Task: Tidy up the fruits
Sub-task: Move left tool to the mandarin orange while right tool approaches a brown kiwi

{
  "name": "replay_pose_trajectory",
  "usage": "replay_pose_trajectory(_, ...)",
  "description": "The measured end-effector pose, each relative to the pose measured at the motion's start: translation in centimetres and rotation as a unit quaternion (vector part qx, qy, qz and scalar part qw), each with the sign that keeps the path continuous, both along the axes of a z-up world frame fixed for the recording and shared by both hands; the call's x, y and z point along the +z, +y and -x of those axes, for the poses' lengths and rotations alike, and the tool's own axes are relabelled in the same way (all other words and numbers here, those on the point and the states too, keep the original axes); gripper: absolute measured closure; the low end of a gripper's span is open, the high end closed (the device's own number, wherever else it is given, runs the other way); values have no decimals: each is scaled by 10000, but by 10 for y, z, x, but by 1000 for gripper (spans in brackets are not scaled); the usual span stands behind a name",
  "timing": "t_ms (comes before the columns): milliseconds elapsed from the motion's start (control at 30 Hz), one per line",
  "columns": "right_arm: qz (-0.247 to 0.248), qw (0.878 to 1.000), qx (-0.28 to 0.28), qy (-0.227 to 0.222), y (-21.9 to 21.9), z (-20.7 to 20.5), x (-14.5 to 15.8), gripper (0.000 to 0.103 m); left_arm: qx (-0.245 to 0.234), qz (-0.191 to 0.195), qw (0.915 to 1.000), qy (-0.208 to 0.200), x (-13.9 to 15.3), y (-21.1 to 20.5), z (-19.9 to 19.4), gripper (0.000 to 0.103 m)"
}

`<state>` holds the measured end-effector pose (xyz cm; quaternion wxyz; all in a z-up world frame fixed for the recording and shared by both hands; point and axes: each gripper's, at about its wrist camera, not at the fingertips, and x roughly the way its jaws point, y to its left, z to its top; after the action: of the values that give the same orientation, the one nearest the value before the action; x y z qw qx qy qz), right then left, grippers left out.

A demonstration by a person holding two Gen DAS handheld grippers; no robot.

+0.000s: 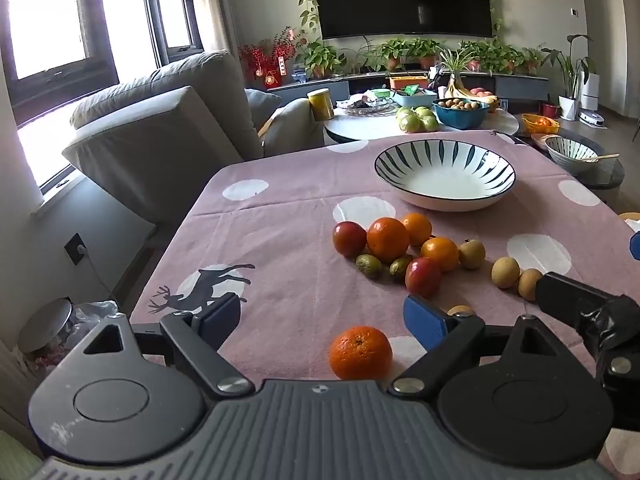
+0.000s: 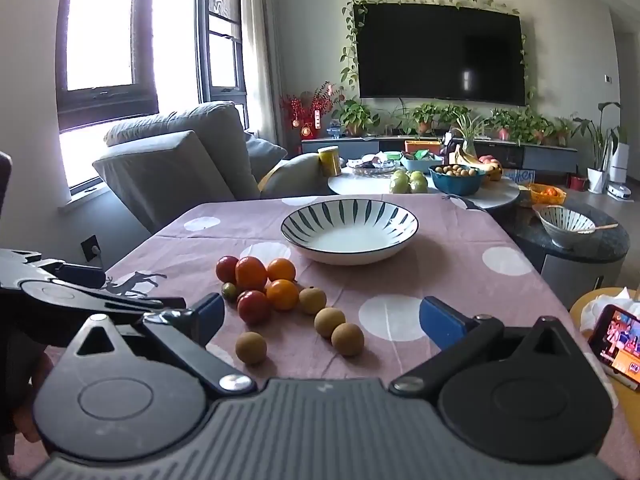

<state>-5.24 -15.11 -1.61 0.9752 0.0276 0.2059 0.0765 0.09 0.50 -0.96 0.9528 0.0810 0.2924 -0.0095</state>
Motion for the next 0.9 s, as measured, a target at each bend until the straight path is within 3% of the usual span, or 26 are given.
replay_pose_trajectory(367, 109, 9997, -28, 203, 6, -3, 2, 26, 69, 109, 9998, 121, -2, 4, -2, 15)
replay_pose_trajectory(500, 98, 9997, -35, 232, 6, -3, 2, 26, -39, 246, 9996, 142, -2, 4, -1, 23)
replay_pose_trajectory(900, 17, 9994, -192, 296, 0, -5, 1, 26, -166, 465, 9986, 184, 0, 6, 1, 23)
